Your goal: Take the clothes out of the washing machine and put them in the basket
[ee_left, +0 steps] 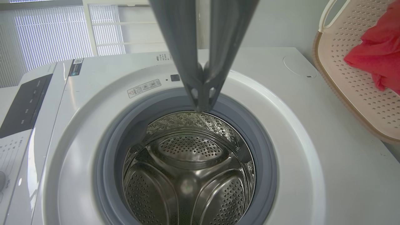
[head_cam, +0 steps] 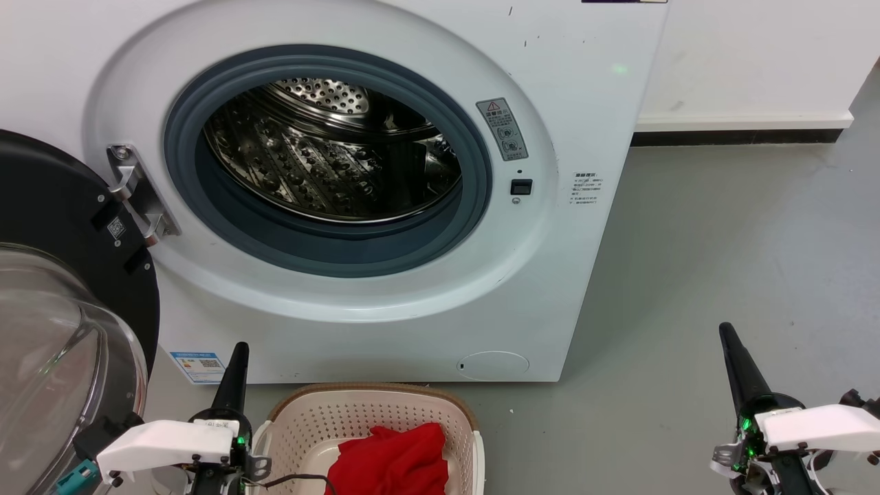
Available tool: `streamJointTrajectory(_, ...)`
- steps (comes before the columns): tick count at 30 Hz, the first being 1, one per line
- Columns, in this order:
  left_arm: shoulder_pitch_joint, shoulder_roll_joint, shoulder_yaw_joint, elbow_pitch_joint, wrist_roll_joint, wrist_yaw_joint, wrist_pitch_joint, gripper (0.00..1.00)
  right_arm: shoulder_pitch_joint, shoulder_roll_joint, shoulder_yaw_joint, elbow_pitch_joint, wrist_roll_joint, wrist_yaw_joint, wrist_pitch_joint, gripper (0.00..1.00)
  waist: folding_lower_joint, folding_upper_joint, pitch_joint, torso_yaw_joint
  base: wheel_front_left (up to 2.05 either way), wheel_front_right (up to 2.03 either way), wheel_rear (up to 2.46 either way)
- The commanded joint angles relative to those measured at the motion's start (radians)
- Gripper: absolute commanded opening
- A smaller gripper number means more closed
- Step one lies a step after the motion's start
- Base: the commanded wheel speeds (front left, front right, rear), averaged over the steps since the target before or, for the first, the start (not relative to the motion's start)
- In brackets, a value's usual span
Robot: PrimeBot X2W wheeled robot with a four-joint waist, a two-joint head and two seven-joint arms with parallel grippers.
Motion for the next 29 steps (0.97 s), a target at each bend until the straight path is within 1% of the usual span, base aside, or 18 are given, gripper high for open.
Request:
streamJointTrajectory(1,-0.017,0.001,0.004,0.000,-0.027,-0.005,0.008,0.00,-0.019,-0.002,-0.005,0.001,0.028,0.000,0.008,0.00,0.0000,0.0000,0.000,0.000,0.00,0.00,0.00)
streamJointTrajectory(29,-0.047,0.001,0.015,0.022,-0.243,-0.026,0.061,0.00,-0.055,0.005,-0.038,0.028,0.239,0.000,0.066,0.00,0.0000,0.0000,0.002,0.003,0.00,0.00,0.00)
